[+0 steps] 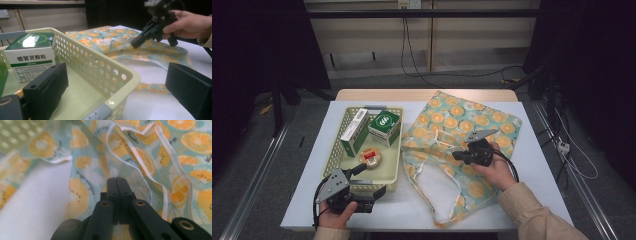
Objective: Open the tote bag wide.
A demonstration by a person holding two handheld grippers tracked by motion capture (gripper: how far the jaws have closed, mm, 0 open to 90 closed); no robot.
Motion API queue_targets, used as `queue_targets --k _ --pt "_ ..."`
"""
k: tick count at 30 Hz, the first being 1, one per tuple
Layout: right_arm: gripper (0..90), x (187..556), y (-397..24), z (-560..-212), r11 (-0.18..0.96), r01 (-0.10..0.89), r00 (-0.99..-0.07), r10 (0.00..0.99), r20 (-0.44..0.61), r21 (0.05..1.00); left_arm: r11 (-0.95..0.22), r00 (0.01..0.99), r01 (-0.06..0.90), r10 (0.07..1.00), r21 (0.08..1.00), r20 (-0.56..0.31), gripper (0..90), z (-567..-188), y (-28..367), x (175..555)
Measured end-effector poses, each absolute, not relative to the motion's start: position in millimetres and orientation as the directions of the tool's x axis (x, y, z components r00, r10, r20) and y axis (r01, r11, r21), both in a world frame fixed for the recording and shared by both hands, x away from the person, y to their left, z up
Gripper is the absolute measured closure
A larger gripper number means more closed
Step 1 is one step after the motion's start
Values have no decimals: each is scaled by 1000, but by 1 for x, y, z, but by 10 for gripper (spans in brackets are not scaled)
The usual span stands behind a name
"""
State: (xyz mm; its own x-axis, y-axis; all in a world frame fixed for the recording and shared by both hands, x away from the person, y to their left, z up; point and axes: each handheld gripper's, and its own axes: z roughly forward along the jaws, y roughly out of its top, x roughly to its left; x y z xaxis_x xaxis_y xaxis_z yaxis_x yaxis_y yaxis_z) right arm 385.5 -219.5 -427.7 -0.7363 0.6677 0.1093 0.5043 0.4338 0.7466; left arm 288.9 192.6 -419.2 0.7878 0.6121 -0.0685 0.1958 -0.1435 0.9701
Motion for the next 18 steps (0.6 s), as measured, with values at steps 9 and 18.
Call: queue_targets --k 9,18 --pt "900 409 -242 -418 362 516 -655 751 85 776 -152 789 198 610 968 -65 43 -420 193 290" --pt "900 436 -256 -434 345 548 -593 803 63 762 -152 788 200 613 968 -67 42 -421 194 291"
